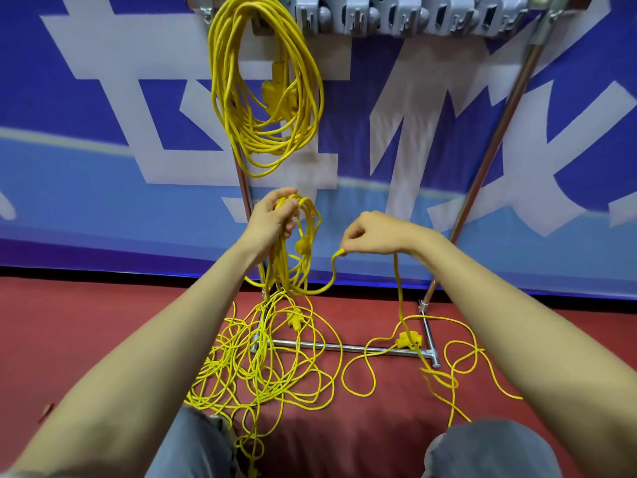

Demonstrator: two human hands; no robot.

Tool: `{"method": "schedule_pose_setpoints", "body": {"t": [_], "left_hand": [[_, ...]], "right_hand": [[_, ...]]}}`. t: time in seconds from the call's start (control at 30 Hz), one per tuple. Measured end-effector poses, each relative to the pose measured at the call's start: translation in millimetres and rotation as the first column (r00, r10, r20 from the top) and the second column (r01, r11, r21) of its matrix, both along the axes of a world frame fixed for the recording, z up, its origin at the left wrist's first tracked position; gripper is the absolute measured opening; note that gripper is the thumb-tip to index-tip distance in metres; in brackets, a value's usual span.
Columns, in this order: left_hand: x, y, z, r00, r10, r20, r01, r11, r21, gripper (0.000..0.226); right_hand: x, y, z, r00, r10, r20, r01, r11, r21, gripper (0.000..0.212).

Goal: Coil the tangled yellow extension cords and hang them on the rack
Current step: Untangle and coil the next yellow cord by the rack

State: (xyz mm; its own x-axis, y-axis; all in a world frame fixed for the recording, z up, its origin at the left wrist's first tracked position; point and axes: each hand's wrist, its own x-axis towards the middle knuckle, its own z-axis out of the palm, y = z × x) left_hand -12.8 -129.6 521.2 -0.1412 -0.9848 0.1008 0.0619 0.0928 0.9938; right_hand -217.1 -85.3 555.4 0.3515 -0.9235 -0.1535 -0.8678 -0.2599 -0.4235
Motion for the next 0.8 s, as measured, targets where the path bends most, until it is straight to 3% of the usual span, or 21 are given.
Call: {"method": "schedule_pose_setpoints", "body": {"t": [0.17,0.33,0.57,0.63,0.7,0.8], "left_hand": [[-16,12,-5,0.994,-0.11,0.018,0.108,0.992,0.072,0.026],[-16,18,-5,0.988,-0.153,-0.006,0.152,0.981,0.117,0.028],[-22,17,-2,0.956,-0.214,0.198,0.194,0.974,0.118,0.025],[-17,19,1,0.945,-0.241,0.223,0.218,0.968,0.122,0.021],[-12,18,6,0.944,-0.256,0.209,0.232,0.963,0.135,0.019],[-8,16,16,0.962,-0.258,0.088,0.239,0.954,0.183,0.019]], "right_hand": [[24,-6,-7,0.901,0.007,0.434,-0.052,0.994,0.091,0.023],[18,-10,-15,0.81,-0.072,0.582,0.041,0.997,0.065,0.024],[20,-5,-17,0.888,-0.006,0.46,0.071,0.99,-0.124,0.022],[18,-9,-18,0.896,-0.065,0.439,0.157,0.972,-0.177,0.031],[14,-16,-22,0.939,-0.186,0.289,0.268,0.922,-0.279,0.043],[15,-17,-27,0.902,-0.369,0.224,0.416,0.882,-0.221,0.063]]}}
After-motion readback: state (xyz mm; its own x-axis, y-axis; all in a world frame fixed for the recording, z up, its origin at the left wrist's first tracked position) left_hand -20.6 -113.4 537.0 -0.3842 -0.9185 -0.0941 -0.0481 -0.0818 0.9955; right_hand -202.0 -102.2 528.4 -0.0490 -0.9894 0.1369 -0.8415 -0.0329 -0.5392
